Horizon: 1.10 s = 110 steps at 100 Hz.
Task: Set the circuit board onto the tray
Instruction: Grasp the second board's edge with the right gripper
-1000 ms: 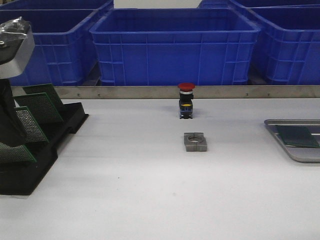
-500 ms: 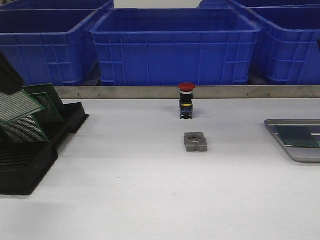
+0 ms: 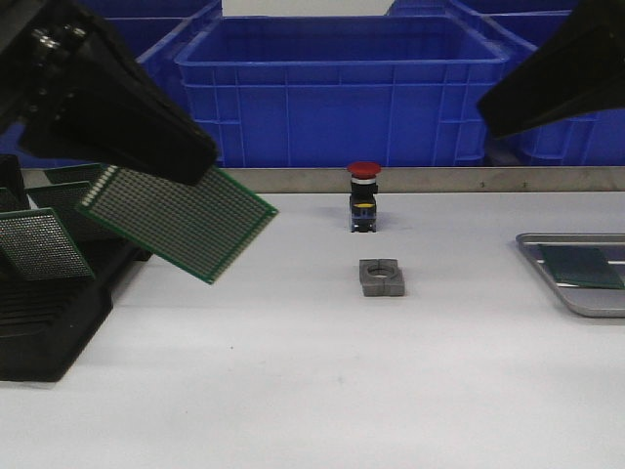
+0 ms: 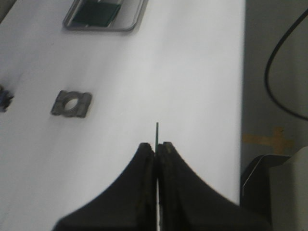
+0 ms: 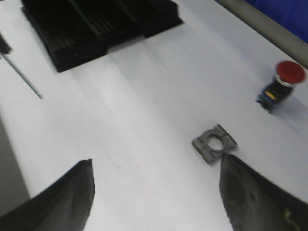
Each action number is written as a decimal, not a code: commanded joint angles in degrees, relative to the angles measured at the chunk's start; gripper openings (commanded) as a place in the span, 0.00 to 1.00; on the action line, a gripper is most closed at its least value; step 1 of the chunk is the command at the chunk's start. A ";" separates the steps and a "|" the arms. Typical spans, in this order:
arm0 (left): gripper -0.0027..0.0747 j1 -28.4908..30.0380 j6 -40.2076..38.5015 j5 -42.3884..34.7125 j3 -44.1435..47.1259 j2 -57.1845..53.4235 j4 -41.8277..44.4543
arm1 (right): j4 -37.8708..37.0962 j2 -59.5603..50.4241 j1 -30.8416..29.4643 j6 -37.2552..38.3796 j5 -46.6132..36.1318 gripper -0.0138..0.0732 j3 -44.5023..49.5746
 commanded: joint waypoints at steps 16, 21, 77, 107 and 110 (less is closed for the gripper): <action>0.01 -0.63 7.63 3.45 -2.08 1.41 -15.85 | 2.27 -0.67 9.09 -2.74 2.28 0.80 -1.30; 0.01 -0.63 9.10 4.91 -2.08 1.82 -17.39 | 2.27 0.01 10.85 -2.74 2.03 0.80 -1.30; 0.01 -0.63 9.38 10.61 -2.08 3.01 -18.94 | 10.30 10.64 21.53 -2.87 -2.91 0.80 -4.54; 0.01 -0.63 9.38 11.31 -2.08 3.16 -18.98 | 10.45 12.00 21.53 -2.87 -2.99 0.22 -5.57; 0.03 -0.63 9.38 11.22 -2.08 3.16 -18.98 | 10.45 12.00 21.53 -2.87 -2.99 0.16 -5.57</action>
